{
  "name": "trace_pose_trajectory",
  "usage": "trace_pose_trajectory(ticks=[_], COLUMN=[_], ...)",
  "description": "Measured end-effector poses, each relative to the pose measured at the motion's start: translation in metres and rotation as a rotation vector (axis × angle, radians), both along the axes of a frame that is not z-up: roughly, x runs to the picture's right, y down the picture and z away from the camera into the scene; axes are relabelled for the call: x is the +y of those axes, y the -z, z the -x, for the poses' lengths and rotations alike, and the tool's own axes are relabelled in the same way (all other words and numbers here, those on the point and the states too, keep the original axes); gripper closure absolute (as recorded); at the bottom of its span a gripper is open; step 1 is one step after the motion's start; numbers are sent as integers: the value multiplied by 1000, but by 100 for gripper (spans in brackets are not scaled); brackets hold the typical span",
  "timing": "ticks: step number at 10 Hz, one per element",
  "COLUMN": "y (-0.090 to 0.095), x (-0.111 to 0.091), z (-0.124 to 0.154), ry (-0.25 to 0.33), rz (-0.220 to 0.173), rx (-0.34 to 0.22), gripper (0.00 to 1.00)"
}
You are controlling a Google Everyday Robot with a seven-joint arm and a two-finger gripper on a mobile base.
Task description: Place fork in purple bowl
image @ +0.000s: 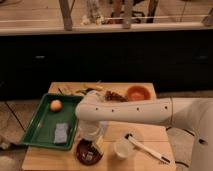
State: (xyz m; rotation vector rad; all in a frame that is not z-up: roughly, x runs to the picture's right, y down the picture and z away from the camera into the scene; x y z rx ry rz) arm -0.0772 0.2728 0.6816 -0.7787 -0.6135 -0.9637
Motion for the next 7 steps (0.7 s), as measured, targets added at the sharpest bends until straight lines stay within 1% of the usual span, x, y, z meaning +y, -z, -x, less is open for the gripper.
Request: trace_pose_trajectory(ticks=[5,7], y=[-2,-3], x=[-3,-4], z=[1,1], ry=[-11,-8], rz=[13,24], rx=[-27,-33], gripper=[20,20])
